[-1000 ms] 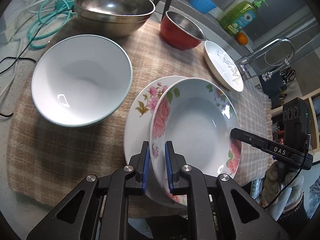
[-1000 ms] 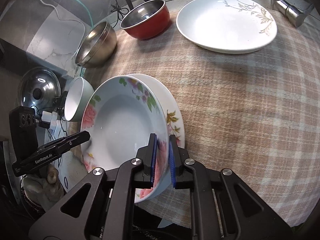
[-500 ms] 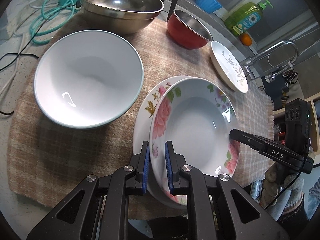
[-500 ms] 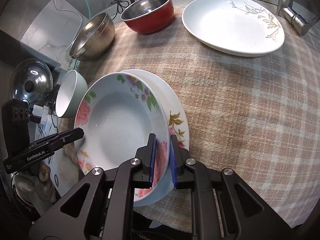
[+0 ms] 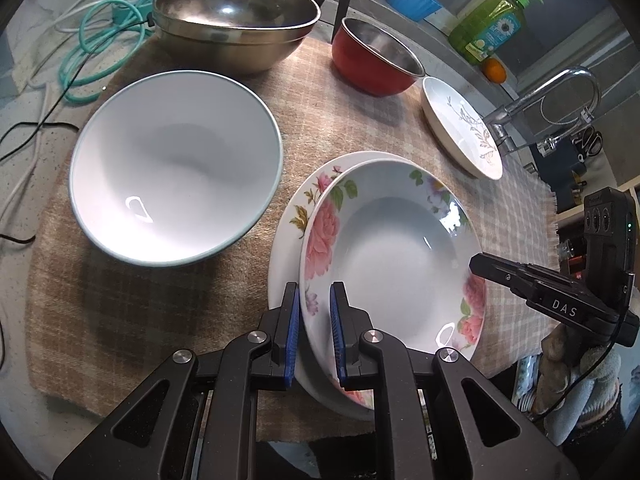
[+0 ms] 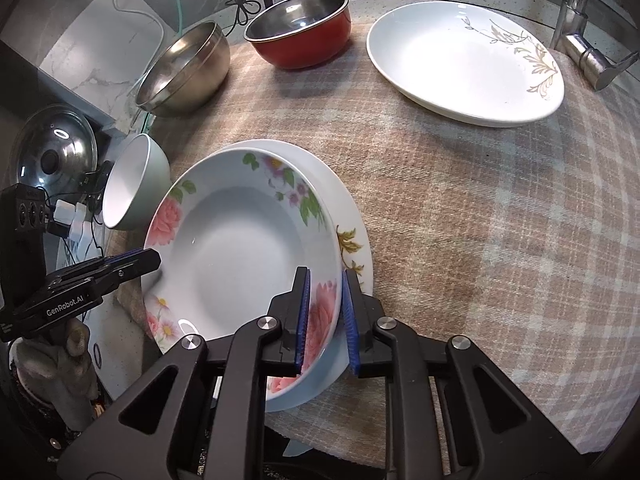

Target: Organize plates and bowls

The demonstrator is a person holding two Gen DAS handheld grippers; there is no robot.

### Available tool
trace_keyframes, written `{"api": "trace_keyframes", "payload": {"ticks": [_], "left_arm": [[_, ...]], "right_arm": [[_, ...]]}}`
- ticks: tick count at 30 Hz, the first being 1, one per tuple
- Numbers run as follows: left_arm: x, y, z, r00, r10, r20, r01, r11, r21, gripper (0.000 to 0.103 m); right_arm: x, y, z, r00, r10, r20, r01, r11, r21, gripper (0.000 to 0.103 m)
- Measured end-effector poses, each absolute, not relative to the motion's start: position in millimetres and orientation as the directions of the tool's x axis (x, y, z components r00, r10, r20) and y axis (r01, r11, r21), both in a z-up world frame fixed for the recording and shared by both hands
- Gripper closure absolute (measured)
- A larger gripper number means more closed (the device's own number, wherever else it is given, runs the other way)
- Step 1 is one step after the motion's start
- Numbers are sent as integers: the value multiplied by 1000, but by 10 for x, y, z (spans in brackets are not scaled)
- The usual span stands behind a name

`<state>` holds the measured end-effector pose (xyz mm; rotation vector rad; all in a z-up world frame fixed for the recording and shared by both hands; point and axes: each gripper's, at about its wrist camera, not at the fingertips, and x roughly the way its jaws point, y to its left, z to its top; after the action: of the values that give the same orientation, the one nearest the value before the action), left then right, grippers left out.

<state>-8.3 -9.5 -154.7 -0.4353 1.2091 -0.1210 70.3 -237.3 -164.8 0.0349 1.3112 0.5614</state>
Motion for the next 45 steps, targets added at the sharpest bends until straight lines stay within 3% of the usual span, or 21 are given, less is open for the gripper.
{"api": "trace_keyframes", "payload": {"ticks": [13,21,24,45], "left_arm": [[-89,-125,-1508,363,-298,-883,-126,923,-363,90],[-147,-130,-1392,382,-291,-877,-118,926,-359,89],[-153,-157,-1332,394,-292,-871,-110,926,-360,89],[360,-702,-1101,456,-385,-802,-51,889,-456,89]], "right_arm": [[679,-2445,-1578,173,425,-888,-361,867,345,85],[687,-2597,-1430,220,440,-870,-355,867,349,70],[697,-2696,-1390,246,443,-862,-337,873,353,58],[1219,-3699,-1174,381,410,-828,-215,911,352,58]]}}
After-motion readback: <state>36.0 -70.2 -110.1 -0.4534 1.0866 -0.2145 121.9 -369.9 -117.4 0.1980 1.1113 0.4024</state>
